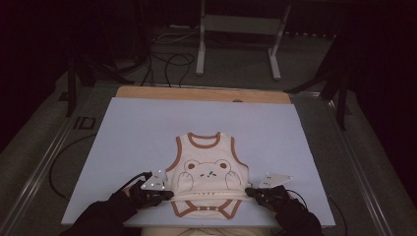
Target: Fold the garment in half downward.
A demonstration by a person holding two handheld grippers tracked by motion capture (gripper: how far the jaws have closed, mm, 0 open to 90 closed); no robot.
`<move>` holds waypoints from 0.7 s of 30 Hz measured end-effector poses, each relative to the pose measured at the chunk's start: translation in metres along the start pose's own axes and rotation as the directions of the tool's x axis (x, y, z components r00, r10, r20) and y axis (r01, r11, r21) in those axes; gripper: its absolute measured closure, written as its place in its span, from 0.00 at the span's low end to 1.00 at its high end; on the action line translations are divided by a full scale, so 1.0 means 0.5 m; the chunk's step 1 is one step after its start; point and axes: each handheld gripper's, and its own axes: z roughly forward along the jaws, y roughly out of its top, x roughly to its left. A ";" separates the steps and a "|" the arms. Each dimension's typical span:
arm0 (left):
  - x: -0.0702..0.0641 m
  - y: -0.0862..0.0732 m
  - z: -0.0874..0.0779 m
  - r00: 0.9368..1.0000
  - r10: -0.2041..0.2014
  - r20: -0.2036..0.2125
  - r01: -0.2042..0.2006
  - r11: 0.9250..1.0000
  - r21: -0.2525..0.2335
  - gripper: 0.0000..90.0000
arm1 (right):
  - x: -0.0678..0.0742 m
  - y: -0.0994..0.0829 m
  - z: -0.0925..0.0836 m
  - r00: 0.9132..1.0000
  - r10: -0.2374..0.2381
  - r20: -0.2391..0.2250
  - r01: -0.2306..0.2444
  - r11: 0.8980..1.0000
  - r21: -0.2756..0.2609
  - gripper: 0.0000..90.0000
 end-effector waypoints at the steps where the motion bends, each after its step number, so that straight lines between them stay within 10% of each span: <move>1: 0.000 0.000 -0.002 1.000 0.002 0.002 -0.002 1.000 -0.016 0.94 | -0.002 0.001 -0.001 1.000 0.015 -0.012 -0.015 1.000 -0.003 0.89; 21: 0.032 0.041 -0.061 0.997 -0.077 -0.018 0.073 0.986 -0.149 0.18 | -0.013 0.061 -0.024 0.999 0.043 -0.022 -0.046 0.990 -0.130 0.17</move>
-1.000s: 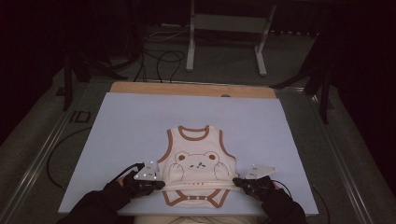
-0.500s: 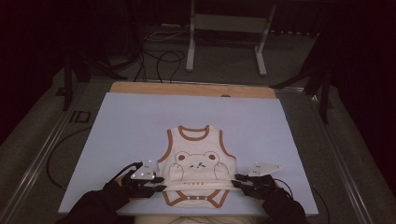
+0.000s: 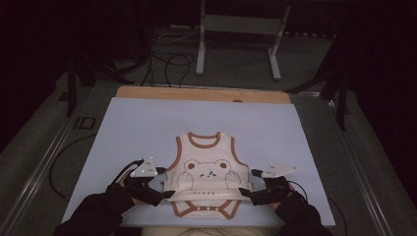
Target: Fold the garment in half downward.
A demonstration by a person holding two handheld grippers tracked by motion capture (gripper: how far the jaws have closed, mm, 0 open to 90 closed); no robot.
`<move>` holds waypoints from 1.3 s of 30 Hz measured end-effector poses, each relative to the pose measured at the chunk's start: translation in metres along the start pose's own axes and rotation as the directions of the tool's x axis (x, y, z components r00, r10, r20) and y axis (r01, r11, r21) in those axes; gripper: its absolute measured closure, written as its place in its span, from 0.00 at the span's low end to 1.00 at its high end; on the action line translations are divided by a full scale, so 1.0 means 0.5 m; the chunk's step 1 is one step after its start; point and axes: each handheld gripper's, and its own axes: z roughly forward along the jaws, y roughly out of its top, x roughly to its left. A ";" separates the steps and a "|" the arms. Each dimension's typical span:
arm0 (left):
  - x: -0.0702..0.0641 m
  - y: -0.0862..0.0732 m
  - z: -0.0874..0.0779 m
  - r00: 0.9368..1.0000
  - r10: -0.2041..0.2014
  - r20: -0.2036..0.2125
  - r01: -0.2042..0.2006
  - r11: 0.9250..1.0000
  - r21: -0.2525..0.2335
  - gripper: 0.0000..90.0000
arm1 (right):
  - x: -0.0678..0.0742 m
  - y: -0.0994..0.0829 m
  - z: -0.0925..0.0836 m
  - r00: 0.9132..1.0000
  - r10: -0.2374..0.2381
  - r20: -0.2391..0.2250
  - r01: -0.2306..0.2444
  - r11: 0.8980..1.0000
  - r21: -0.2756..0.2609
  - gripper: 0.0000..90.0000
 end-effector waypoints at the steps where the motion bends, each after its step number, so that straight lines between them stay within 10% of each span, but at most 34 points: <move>1: 0.000 0.000 0.000 1.000 0.000 0.000 0.000 1.000 0.000 0.15 | 0.000 0.000 0.000 1.000 0.000 0.000 0.000 1.000 0.000 0.17; 11: 0.020 0.025 -0.004 1.000 0.018 0.015 -0.017 0.999 -0.029 0.01 | -0.018 0.054 0.007 1.000 -0.017 -0.005 0.017 0.998 -0.058 0.14; 39: 0.107 0.093 0.026 0.999 0.006 -0.049 -0.009 0.998 -0.059 0.00 | -0.098 0.154 0.074 0.995 -0.090 0.031 0.092 0.990 -0.102 0.11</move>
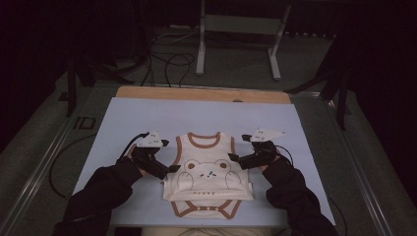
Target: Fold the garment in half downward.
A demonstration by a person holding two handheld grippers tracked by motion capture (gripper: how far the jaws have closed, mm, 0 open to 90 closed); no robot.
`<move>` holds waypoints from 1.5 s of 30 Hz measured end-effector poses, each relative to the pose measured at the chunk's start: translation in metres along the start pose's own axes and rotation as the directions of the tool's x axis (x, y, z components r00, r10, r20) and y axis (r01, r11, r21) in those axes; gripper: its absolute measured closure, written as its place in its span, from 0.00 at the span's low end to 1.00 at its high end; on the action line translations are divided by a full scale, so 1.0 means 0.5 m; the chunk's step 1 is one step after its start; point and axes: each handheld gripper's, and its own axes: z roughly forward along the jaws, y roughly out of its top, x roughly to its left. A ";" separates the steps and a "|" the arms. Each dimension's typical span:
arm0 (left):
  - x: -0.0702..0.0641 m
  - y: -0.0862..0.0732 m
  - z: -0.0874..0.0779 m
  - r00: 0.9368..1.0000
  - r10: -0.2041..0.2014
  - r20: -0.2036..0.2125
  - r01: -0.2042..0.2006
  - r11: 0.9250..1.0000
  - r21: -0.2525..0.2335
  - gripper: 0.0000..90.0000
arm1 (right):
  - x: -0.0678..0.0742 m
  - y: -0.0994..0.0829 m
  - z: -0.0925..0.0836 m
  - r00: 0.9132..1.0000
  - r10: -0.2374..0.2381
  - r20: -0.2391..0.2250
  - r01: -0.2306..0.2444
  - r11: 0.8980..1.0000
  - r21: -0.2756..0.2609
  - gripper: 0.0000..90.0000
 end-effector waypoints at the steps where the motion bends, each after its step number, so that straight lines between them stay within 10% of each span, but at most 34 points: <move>1: 0.004 0.001 0.004 1.000 -0.002 -0.007 0.002 1.000 0.006 0.00 | -0.004 0.001 0.003 1.000 -0.002 0.005 0.002 1.000 -0.002 0.11; 22: 0.097 0.018 0.072 0.998 -0.068 0.006 0.068 0.997 0.026 0.05 | -0.082 0.007 0.097 0.999 0.039 -0.038 -0.036 0.997 0.067 0.14; 35: 0.156 -0.001 0.126 0.994 -0.098 -0.057 0.103 0.991 0.086 0.13 | -0.132 0.005 0.148 0.996 0.078 -0.050 -0.071 0.989 0.129 0.15; 45: 0.174 -0.014 0.156 0.989 -0.103 -0.106 0.115 0.987 0.115 0.28 | -0.154 -0.006 0.182 0.998 0.046 -0.040 -0.037 0.980 0.196 0.35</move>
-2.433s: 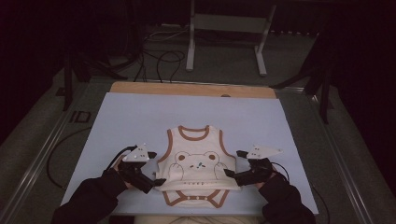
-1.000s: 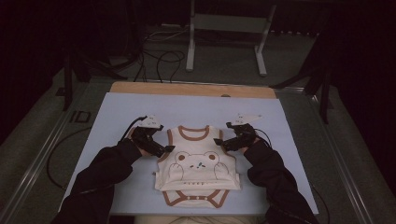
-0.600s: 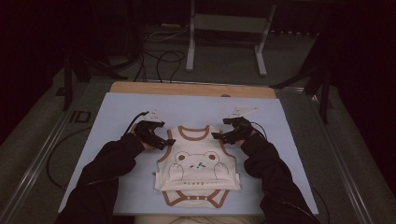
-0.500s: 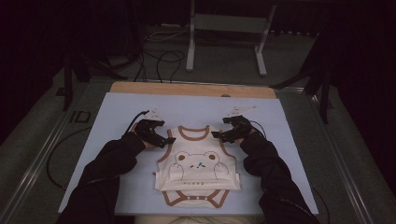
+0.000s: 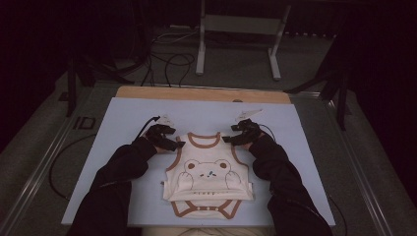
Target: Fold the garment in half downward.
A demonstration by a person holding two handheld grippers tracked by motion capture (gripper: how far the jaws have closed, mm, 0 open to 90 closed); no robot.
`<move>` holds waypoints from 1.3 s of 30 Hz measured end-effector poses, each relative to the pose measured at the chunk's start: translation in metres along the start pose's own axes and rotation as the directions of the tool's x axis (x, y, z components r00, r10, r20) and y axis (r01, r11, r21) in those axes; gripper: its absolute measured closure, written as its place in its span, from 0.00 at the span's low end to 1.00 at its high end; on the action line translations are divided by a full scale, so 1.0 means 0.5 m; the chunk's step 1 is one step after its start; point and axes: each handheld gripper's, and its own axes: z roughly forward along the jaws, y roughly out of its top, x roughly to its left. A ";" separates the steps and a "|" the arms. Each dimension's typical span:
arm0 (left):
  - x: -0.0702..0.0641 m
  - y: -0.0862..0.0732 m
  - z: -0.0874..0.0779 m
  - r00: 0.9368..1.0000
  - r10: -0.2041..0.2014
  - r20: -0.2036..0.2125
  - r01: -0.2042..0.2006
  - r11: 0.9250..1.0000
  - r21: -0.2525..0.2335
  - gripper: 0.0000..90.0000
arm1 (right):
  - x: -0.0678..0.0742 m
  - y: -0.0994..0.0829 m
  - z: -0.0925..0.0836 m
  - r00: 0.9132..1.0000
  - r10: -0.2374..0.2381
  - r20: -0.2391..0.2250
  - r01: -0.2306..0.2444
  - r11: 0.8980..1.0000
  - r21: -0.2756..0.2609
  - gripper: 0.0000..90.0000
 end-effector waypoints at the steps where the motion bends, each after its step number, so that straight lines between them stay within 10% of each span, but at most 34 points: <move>1: 0.001 -0.001 0.002 1.000 -0.002 -0.003 0.002 1.000 0.006 0.28 | -0.003 -0.001 0.007 1.000 -0.004 0.003 0.004 1.000 0.012 0.39; 39: -0.015 0.018 0.035 1.000 0.004 0.016 -0.005 0.997 0.081 0.93 | 0.001 -0.011 0.036 0.999 -0.006 0.034 0.003 0.996 0.094 0.88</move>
